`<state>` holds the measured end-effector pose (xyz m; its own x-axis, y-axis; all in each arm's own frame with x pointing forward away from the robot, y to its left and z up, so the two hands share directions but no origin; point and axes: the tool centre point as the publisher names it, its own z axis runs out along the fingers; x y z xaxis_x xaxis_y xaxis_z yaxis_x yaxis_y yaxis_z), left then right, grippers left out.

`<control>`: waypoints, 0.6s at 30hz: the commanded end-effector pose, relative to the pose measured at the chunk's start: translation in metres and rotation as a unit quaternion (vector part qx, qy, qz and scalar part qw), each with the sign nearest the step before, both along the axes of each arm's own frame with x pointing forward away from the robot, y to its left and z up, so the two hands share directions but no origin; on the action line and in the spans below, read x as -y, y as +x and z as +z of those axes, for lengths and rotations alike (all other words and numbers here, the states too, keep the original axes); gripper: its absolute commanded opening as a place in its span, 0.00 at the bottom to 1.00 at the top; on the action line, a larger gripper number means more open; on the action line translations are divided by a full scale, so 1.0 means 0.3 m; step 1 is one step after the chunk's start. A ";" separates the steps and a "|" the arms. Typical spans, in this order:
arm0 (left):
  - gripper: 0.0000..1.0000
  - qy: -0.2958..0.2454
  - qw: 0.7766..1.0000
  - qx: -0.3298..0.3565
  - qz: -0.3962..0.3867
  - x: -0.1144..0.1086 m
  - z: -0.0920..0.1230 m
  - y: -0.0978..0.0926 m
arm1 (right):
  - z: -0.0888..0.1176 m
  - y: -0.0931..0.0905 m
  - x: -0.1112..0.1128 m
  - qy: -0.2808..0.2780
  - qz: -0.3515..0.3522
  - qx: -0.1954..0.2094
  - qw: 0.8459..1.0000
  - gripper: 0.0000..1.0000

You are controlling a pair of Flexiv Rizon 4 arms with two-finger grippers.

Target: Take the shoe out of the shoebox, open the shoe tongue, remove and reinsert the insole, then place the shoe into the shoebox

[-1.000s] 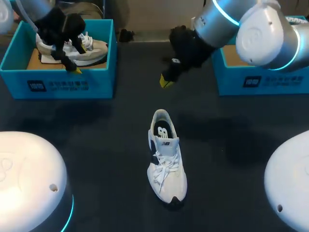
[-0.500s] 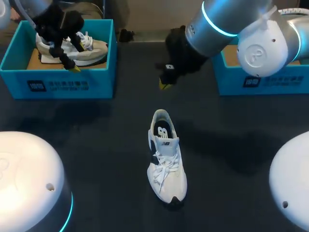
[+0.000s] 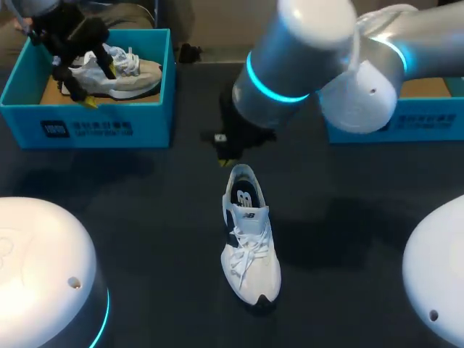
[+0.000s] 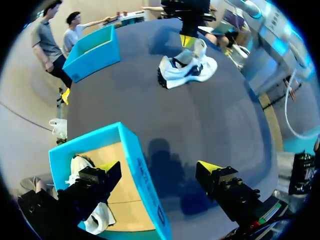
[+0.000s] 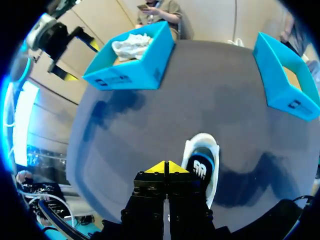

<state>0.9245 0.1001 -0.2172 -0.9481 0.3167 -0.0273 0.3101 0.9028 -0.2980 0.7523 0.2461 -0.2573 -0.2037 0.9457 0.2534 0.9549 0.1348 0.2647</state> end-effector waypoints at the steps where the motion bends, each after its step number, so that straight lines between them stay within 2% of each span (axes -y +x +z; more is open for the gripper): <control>1: 1.00 0.002 1.000 -0.004 -0.001 0.001 0.006 0.005 | 0.003 -0.009 -0.016 -0.026 -0.010 0.007 1.000 0.00; 9: 1.00 0.002 1.000 -0.004 -0.001 0.001 0.006 0.005 | 0.003 -0.009 -0.016 -0.026 -0.010 0.007 1.000 0.00; 11: 1.00 0.002 1.000 -0.004 -0.001 0.001 0.006 0.005 | -0.016 0.005 -0.010 -0.076 -0.017 0.003 0.997 0.00; 14: 1.00 0.002 1.000 -0.004 -0.001 0.001 0.006 0.005 | -0.055 -0.009 0.002 -0.147 -0.009 0.016 0.989 0.00; 18: 1.00 0.002 1.000 -0.004 -0.001 0.001 0.006 0.005 | -0.094 -0.031 0.018 -0.160 0.008 0.015 0.987 0.00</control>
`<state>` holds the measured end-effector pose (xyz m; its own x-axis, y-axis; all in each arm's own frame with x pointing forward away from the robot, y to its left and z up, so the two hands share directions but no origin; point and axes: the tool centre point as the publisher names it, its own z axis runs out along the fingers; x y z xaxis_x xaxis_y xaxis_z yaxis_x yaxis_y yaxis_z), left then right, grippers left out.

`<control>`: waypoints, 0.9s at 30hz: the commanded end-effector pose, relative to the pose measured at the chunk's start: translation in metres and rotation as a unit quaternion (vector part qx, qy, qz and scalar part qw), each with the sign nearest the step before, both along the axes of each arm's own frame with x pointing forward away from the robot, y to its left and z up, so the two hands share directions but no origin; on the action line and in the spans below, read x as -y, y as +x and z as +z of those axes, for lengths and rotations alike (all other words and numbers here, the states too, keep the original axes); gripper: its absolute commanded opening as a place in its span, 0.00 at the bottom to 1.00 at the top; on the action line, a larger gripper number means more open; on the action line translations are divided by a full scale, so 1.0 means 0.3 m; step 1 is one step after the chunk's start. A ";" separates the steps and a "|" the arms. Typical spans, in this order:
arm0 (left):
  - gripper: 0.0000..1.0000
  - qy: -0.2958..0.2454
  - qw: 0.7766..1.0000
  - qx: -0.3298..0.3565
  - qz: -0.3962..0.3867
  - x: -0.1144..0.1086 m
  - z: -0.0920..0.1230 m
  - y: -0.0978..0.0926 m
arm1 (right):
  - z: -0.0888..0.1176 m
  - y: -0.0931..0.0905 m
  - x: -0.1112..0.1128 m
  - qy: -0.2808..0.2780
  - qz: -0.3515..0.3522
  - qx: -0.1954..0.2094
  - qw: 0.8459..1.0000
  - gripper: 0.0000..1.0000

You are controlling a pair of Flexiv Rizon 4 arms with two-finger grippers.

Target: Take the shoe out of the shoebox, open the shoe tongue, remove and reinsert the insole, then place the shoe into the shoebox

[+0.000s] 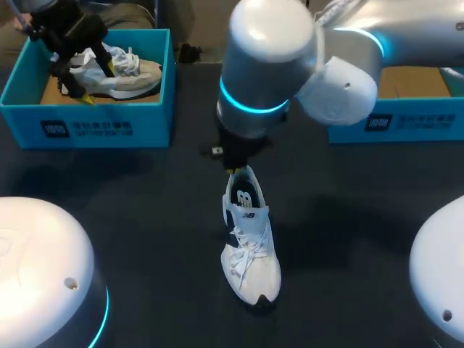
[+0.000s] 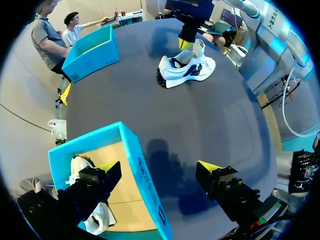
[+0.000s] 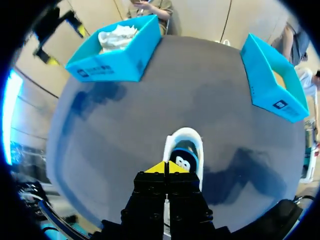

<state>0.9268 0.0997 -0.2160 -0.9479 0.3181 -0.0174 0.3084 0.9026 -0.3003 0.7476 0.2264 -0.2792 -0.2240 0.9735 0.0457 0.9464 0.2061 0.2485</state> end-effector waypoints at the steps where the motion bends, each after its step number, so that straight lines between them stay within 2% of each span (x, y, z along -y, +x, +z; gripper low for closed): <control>1: 1.00 0.002 1.000 0.001 0.000 0.000 0.002 -0.003 | -0.021 -0.015 -0.047 -0.055 -0.001 0.006 0.998 0.00; 11: 1.00 0.002 1.000 0.001 0.000 0.000 0.002 -0.003 | -0.028 -0.015 -0.031 -0.050 -0.002 0.011 0.999 0.00; 21: 1.00 0.002 1.000 0.001 0.000 0.000 0.002 -0.003 | -0.145 -0.055 0.062 -0.084 -0.077 0.010 0.993 0.00; 27: 1.00 0.002 1.000 0.001 0.000 0.000 0.002 -0.003 | -0.194 -0.074 0.086 -0.087 -0.095 0.000 0.992 0.00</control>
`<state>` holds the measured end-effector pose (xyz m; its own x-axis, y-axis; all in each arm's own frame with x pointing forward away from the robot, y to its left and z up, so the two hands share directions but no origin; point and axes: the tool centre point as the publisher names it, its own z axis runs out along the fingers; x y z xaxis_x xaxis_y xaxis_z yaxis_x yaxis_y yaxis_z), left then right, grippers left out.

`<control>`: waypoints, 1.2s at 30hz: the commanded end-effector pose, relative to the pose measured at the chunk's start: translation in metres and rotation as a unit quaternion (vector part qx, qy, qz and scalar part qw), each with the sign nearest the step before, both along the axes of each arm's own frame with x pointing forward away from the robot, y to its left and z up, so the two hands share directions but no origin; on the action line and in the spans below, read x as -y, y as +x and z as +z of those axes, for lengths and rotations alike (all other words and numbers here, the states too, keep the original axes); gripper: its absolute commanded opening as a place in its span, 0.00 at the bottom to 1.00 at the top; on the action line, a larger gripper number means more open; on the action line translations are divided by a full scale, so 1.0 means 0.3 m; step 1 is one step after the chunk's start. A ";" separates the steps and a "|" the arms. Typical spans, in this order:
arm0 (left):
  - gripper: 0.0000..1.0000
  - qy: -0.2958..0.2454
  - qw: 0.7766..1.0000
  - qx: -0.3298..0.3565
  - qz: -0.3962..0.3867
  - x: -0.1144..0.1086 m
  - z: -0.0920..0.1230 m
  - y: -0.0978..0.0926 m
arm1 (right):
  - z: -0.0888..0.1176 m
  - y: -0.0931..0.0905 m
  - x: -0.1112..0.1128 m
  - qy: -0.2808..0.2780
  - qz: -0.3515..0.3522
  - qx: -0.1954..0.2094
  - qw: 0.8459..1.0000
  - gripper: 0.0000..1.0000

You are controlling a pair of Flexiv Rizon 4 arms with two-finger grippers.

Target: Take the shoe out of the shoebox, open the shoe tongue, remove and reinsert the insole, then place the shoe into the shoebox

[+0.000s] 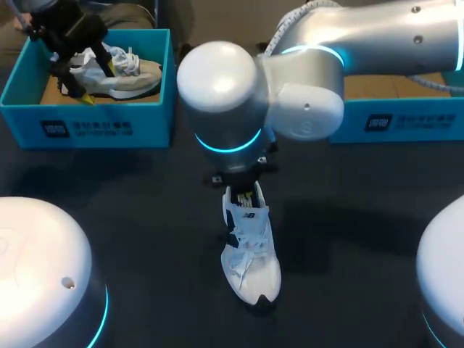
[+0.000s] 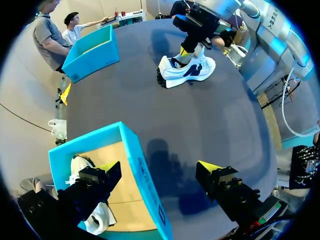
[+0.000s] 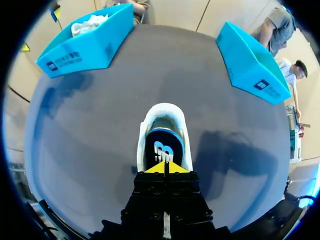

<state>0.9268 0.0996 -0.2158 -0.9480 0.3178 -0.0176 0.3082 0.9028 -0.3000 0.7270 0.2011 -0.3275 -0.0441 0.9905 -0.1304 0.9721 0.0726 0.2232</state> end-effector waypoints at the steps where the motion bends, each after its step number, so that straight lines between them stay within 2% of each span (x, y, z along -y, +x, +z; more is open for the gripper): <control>1: 1.00 0.002 1.000 0.000 0.000 -0.001 0.001 -0.002 | -0.041 -0.010 0.003 -0.003 -0.009 -0.004 1.000 0.00; 5: 1.00 0.002 1.000 0.000 0.000 -0.001 0.001 -0.002 | -0.075 -0.015 0.009 -0.027 -0.028 -0.026 0.999 0.00; 9: 1.00 0.002 1.000 0.000 0.000 -0.001 0.001 -0.002 | -0.091 -0.016 0.012 -0.043 -0.037 -0.031 0.998 0.00; 23: 1.00 0.002 1.000 0.000 0.000 -0.001 0.001 -0.002 | -0.145 -0.031 0.008 -0.098 -0.071 -0.008 0.993 0.00; 36: 1.00 0.002 1.000 0.000 0.000 -0.001 0.001 -0.002 | -0.262 -0.024 0.021 -0.079 -0.085 -0.028 0.993 0.00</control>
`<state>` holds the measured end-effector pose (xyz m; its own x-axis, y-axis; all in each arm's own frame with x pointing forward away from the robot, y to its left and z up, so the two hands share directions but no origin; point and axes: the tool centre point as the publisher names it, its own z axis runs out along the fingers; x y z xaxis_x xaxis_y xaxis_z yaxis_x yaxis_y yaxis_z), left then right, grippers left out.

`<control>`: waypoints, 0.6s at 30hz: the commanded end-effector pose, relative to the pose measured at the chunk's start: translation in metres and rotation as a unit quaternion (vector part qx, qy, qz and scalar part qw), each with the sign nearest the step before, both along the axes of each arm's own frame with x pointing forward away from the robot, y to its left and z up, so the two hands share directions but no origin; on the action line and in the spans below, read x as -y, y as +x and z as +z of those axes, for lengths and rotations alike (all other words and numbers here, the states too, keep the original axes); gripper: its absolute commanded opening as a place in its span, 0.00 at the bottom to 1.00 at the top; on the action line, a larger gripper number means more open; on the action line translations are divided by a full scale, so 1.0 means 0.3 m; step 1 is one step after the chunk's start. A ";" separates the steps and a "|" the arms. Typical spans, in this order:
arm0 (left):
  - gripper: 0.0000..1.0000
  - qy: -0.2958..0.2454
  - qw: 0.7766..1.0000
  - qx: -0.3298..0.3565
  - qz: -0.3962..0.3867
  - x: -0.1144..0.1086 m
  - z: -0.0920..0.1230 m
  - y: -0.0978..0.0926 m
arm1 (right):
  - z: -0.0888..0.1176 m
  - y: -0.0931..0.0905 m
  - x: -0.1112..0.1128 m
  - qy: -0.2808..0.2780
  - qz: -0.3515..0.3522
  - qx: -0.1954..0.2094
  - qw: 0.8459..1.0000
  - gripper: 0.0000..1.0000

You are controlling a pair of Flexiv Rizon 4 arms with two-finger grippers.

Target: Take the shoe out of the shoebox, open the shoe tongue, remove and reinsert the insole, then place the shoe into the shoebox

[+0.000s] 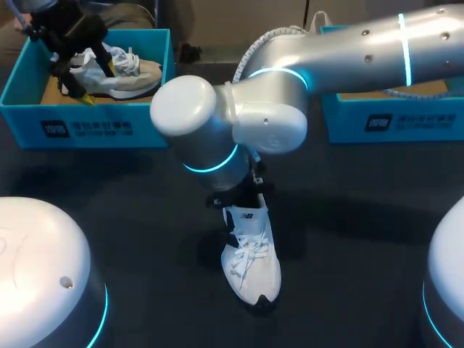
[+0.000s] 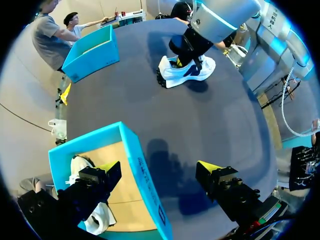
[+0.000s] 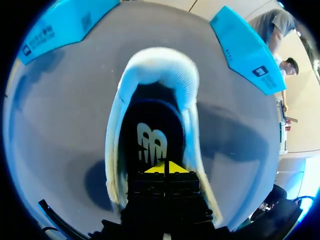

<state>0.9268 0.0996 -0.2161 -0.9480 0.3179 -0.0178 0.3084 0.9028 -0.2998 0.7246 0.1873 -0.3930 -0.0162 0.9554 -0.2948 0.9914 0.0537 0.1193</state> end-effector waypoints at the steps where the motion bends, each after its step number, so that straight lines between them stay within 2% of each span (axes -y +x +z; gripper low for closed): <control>1: 1.00 0.002 1.000 0.000 0.000 0.000 0.002 -0.002 | -0.046 -0.015 -0.027 0.007 -0.058 0.024 0.998 0.00; 9: 1.00 0.002 1.000 0.000 0.000 0.000 0.002 -0.002 | 0.043 -0.018 -0.027 0.020 -0.043 0.068 0.997 0.00; 14: 1.00 0.002 1.000 0.000 0.000 0.000 0.002 -0.002 | 0.033 0.006 0.010 0.033 -0.039 0.072 0.996 0.00; 18: 1.00 0.002 1.000 0.000 0.000 0.000 0.002 -0.002 | 0.000 0.028 0.030 0.037 -0.039 0.067 0.996 0.00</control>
